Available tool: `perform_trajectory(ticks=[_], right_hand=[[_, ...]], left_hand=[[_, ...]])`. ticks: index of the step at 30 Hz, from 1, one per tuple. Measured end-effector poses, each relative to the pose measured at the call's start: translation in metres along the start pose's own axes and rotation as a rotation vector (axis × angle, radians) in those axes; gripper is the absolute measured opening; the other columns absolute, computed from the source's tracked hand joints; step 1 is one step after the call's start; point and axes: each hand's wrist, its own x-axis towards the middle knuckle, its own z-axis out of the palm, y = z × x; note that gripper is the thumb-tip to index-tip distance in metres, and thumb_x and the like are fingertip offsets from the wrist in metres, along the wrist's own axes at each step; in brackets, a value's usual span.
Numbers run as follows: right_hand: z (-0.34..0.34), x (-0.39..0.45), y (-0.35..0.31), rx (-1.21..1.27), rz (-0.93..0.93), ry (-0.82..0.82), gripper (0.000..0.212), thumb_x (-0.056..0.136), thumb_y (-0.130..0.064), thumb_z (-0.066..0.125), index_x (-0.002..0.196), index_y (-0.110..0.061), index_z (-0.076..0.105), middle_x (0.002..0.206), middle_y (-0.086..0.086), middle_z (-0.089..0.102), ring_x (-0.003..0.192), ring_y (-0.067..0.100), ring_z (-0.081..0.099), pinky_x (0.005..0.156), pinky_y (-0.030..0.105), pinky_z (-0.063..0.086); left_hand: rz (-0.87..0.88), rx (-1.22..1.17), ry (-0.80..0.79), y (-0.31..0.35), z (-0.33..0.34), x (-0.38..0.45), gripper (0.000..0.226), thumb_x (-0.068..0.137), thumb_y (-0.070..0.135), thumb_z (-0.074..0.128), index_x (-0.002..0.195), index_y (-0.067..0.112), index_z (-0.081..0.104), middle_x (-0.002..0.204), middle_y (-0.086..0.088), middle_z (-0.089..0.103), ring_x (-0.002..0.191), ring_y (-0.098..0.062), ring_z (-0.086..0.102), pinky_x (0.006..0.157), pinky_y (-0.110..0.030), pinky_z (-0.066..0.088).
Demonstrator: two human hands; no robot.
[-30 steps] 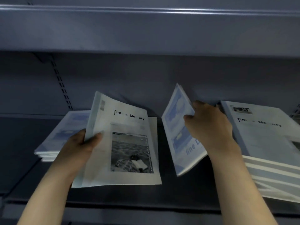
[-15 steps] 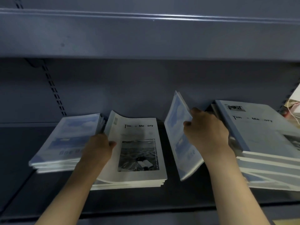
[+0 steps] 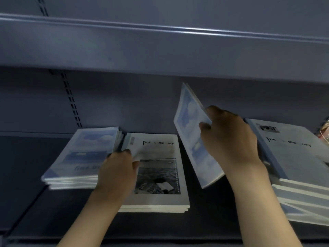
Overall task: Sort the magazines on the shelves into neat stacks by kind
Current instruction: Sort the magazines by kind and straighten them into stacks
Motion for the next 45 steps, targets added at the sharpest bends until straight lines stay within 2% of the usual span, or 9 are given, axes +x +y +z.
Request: perform_trajectory(ticks=[4,10,15,21,24,29,32,37,45], right_hand=[[0.007,0.008,-0.023,0.189,-0.036,-0.077,0.021,0.093,-0.025,0.047,0.075,-0.021,0.038,0.065,-0.006,0.038,0.057,0.011,0.038,0.047,0.023,0.022],[0.049,0.011,-0.078,0.708,0.082,-0.286,0.025,0.088,-0.021,0.054,0.073,-0.004,0.043,0.064,0.008,0.043,0.058,0.024,0.042,0.052,0.03,0.029],[0.099,-0.001,-0.127,1.12,0.298,-0.467,0.009,0.09,-0.018,0.058,0.09,-0.01,0.062,0.081,0.006,0.065,0.07,0.022,0.062,0.057,0.028,0.047],[0.154,-0.007,-0.166,1.495,0.678,-0.58,0.01,0.091,-0.014,0.06,0.084,-0.018,0.055,0.082,0.003,0.064,0.073,0.022,0.062,0.067,0.035,0.054],[0.182,-0.011,-0.178,1.353,0.638,-0.531,0.007,0.091,-0.018,0.058,0.097,-0.014,0.057,0.101,0.01,0.065,0.091,0.027,0.063,0.078,0.038,0.052],[0.2,-0.016,-0.172,0.827,0.334,-0.487,0.026,0.092,-0.028,0.053,0.092,-0.004,0.062,0.076,0.005,0.063,0.066,0.018,0.06,0.048,0.02,0.043],[0.204,-0.017,-0.17,0.617,0.289,-0.467,0.034,0.089,-0.041,0.051,0.094,-0.008,0.059,0.083,0.006,0.066,0.074,0.023,0.065,0.062,0.03,0.053],[0.201,-0.018,-0.17,0.451,0.213,-0.461,0.035,0.094,-0.046,0.047,0.099,-0.011,0.05,0.084,0.002,0.058,0.076,0.02,0.061,0.059,0.027,0.043],[0.195,-0.019,-0.178,0.245,0.156,-0.499,0.056,0.097,-0.051,0.032,0.13,-0.006,0.042,0.124,0.014,0.05,0.106,0.028,0.056,0.082,0.035,0.045]], left_hand=[[-0.01,-0.052,0.106,-0.019,-0.025,-0.001,0.028,0.091,0.04,0.049,0.077,0.017,0.05,0.074,-0.001,0.06,0.074,-0.021,0.062,0.053,-0.024,0.034],[-0.166,-0.031,0.178,-0.064,-0.057,-0.004,0.023,0.095,0.026,0.042,0.09,0.014,0.061,0.064,0.005,0.048,0.05,-0.002,0.026,0.044,-0.018,0.02],[-0.268,-0.007,0.142,-0.098,-0.072,-0.015,0.022,0.094,0.035,0.04,0.096,0.02,0.056,0.082,-0.005,0.062,0.069,-0.027,0.055,0.054,-0.027,0.035],[-0.326,0.056,0.109,-0.128,-0.08,-0.029,0.024,0.095,0.041,0.037,0.1,0.024,0.053,0.089,0.0,0.06,0.071,-0.022,0.053,0.057,-0.028,0.043],[-0.343,0.1,0.092,-0.138,-0.081,-0.034,0.026,0.095,0.042,0.037,0.105,0.023,0.051,0.093,0.0,0.057,0.072,-0.019,0.047,0.058,-0.027,0.039],[-0.31,0.192,-0.021,-0.156,-0.074,-0.031,0.031,0.096,0.04,0.036,0.115,0.021,0.051,0.109,-0.001,0.057,0.102,-0.022,0.055,0.077,-0.03,0.044],[-0.289,0.261,-0.086,-0.159,-0.071,-0.03,0.031,0.097,0.042,0.034,0.118,0.023,0.048,0.114,0.001,0.057,0.11,-0.021,0.052,0.089,-0.031,0.041],[-0.269,0.241,-0.172,-0.162,-0.064,-0.029,0.036,0.096,0.043,0.034,0.126,0.025,0.044,0.12,0.003,0.055,0.115,-0.02,0.049,0.093,-0.032,0.04],[-0.219,0.207,-0.18,-0.153,-0.056,-0.02,0.04,0.095,0.043,0.038,0.131,0.025,0.038,0.129,0.0,0.042,0.121,-0.023,0.041,0.096,-0.033,0.039]])
